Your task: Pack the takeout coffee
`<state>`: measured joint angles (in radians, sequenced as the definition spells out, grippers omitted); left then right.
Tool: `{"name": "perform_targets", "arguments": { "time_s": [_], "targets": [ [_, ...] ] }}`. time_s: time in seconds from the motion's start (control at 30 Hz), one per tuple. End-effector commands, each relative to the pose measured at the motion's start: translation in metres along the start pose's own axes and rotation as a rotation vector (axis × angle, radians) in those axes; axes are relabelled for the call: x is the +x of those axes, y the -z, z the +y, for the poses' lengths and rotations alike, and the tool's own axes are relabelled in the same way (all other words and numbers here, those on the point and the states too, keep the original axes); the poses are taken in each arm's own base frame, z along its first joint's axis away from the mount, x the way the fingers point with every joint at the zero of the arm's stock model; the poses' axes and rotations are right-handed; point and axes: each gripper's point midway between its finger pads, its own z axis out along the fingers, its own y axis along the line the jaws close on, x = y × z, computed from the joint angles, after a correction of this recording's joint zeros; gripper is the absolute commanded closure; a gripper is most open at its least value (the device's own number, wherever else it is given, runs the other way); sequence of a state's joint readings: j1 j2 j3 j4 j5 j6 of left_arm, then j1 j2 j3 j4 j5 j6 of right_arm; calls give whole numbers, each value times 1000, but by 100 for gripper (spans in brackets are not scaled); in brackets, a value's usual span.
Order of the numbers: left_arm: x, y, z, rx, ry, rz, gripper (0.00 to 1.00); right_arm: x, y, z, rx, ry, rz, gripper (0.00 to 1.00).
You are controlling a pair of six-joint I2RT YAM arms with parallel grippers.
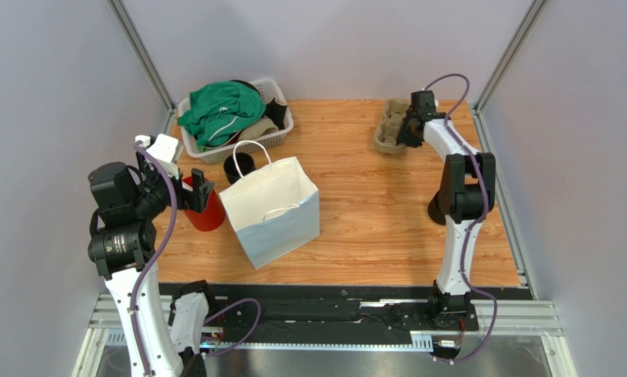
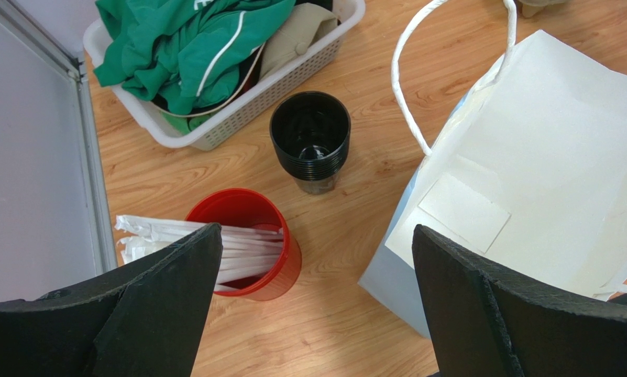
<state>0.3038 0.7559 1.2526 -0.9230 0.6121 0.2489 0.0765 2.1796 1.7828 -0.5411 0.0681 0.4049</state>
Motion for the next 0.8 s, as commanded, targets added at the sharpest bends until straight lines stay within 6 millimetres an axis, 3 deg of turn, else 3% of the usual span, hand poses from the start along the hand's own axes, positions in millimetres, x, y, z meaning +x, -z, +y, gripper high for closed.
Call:
{"name": "perform_targets", "arguments": {
  "time_s": [0.0,0.07,0.2,0.3,0.33,0.43,0.53,0.77],
  "targets": [
    [-7,-2,1,10,0,-29,1,-41,25,-31,49,-95,-100,85],
    [-7,-2,0,15,2,-29,1,-49,24,-60,94,-139,-111,85],
    [-8,-4,-1,27,9,-30,1,-44,18,-78,114,-156,-85,84],
    [-8,-4,-2,30,12,-31,1,-41,17,-80,121,-128,-69,76],
    [-8,-4,-2,30,13,-31,1,-39,18,-83,126,-124,-66,65],
    [-7,-5,-2,30,18,-27,1,-46,35,-82,130,-101,-92,48],
    [-5,-5,-2,32,16,-24,1,-59,61,-79,119,-82,-136,39],
    [-5,-5,-2,33,15,-25,1,-79,112,-74,92,8,-204,34]
  ]
}}
